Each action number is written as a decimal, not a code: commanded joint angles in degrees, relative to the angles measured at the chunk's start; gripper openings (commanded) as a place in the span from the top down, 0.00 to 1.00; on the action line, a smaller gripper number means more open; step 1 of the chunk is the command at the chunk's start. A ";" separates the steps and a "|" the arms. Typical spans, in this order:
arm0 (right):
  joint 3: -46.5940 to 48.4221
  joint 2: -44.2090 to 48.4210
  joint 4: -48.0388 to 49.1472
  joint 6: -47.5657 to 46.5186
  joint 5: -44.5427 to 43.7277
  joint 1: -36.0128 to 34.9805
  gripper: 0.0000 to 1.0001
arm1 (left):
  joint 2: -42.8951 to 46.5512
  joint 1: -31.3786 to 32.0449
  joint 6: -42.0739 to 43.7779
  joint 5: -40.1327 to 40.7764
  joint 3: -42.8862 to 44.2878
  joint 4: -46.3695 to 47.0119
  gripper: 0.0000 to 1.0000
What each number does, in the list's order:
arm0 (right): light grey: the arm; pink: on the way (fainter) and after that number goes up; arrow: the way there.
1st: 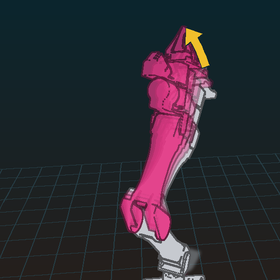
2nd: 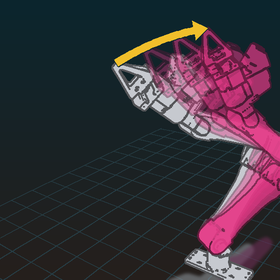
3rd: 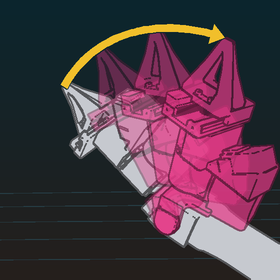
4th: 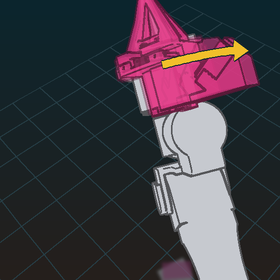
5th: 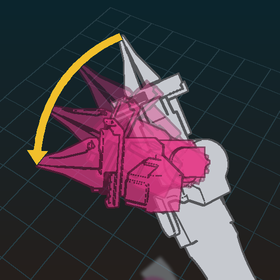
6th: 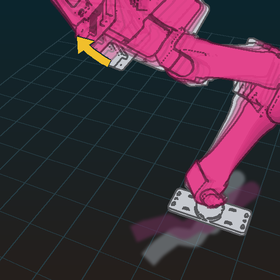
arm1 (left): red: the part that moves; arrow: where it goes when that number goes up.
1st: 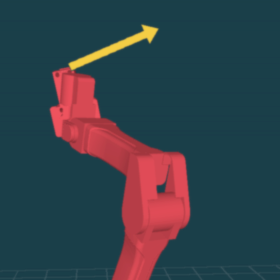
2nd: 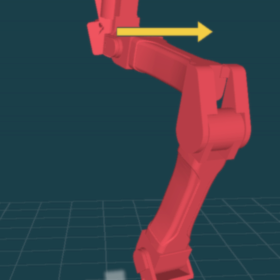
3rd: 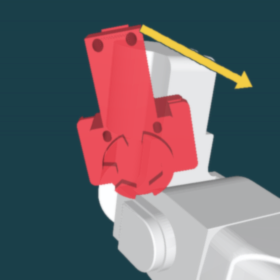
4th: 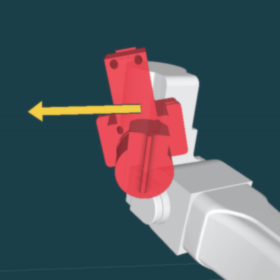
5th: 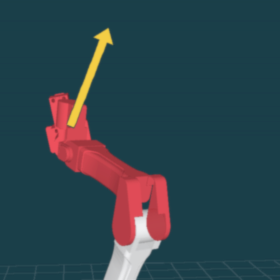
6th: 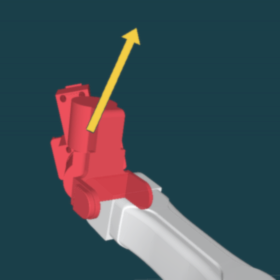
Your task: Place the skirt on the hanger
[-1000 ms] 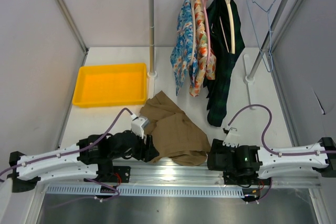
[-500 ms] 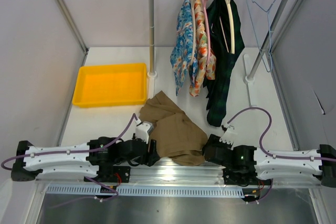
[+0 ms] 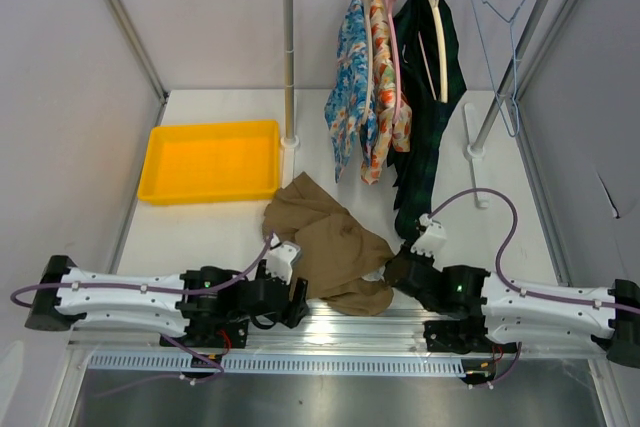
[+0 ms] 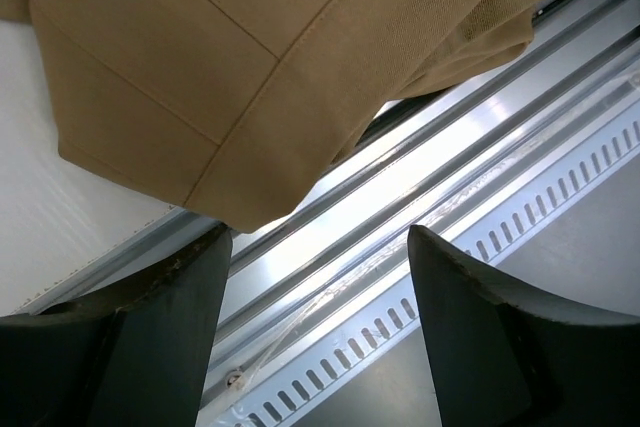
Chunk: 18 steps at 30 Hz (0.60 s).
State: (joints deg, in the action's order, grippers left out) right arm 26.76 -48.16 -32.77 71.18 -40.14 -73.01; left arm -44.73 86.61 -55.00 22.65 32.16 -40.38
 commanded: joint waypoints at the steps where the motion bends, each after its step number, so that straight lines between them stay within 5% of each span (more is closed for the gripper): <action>1: 6.98 -0.27 -3.77 -2.44 -5.03 -0.29 0.96 | -2.81 2.24 -0.37 4.41 -0.61 1.88 0.23; 9: 12.43 0.61 -9.14 -3.77 -5.74 -0.29 0.96 | -6.25 5.06 -10.55 13.02 0.27 -7.69 0.24; 18: 14.19 3.95 -13.37 -3.24 -6.27 -0.82 0.96 | -8.53 5.67 -10.13 13.82 -0.53 -4.01 0.29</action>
State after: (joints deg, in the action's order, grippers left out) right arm 37.47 -45.41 -43.94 67.88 -42.50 -73.45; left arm -52.69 91.33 -64.36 34.35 31.62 -47.00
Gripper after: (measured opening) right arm 0.089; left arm 0.710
